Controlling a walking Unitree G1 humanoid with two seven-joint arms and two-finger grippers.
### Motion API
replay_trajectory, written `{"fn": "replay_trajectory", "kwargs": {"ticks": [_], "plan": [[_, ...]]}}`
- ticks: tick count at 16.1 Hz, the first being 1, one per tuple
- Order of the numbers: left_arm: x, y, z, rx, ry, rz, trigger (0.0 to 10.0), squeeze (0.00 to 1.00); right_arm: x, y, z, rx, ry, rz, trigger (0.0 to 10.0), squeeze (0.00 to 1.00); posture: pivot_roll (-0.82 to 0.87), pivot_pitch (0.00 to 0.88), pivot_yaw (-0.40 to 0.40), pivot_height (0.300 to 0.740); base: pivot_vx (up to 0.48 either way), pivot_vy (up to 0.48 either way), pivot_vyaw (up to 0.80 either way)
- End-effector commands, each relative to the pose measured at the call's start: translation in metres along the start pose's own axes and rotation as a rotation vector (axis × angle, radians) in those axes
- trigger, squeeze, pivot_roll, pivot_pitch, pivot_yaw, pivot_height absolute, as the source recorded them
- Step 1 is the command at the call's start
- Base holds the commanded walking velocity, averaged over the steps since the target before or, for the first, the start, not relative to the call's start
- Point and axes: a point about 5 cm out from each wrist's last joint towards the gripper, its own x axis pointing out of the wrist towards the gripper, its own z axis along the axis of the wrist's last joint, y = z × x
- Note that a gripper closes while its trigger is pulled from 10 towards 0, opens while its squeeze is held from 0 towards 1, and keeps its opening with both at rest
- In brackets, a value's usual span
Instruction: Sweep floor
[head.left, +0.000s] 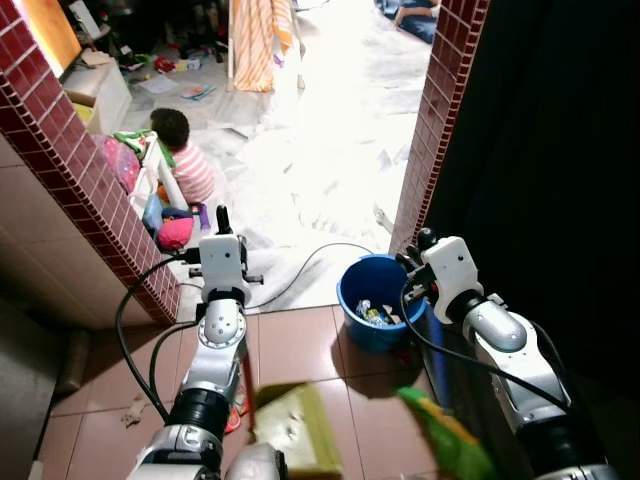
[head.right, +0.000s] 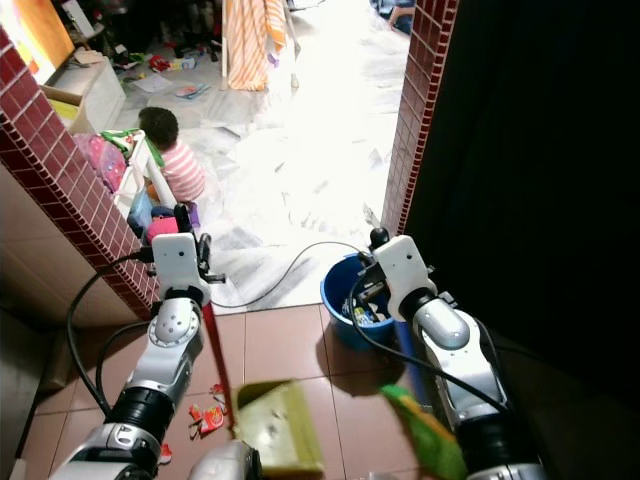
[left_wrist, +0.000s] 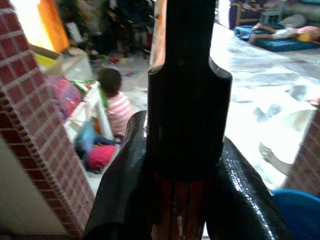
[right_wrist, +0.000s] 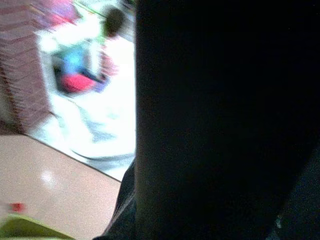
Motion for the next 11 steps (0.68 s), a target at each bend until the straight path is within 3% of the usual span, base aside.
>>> {"fn": "replay_trajectory", "kwargs": {"ticks": [1,3,7,11], "plan": [[0.004,0.001,0.008,0.013,-0.047,0.018,10.0,0.00,-0.005,-0.018,-0.017,-0.070,0.115,-0.100,10.0,0.00,-0.10,0.000,0.080,0.740,0.000,0.000,0.00],[0.001,-0.015,0.006,-0.033,-0.035,-0.055,10.0,0.00,0.005,-0.036,0.006,-0.081,-0.001,-0.317,10.0,0.00,-0.09,0.000,0.070,0.740,0.000,0.000,0.00],[-0.006,-0.043,-0.001,-0.110,-0.014,-0.224,10.0,0.00,0.015,-0.035,0.022,0.010,-0.113,-0.374,10.0,0.00,-0.09,0.002,0.047,0.740,0.000,0.000,0.00],[-0.007,-0.048,-0.007,-0.123,0.018,-0.237,10.0,0.00,0.029,-0.024,0.041,0.113,-0.238,-0.404,10.0,0.00,-0.08,0.043,0.047,0.740,0.000,0.000,0.00]]}}
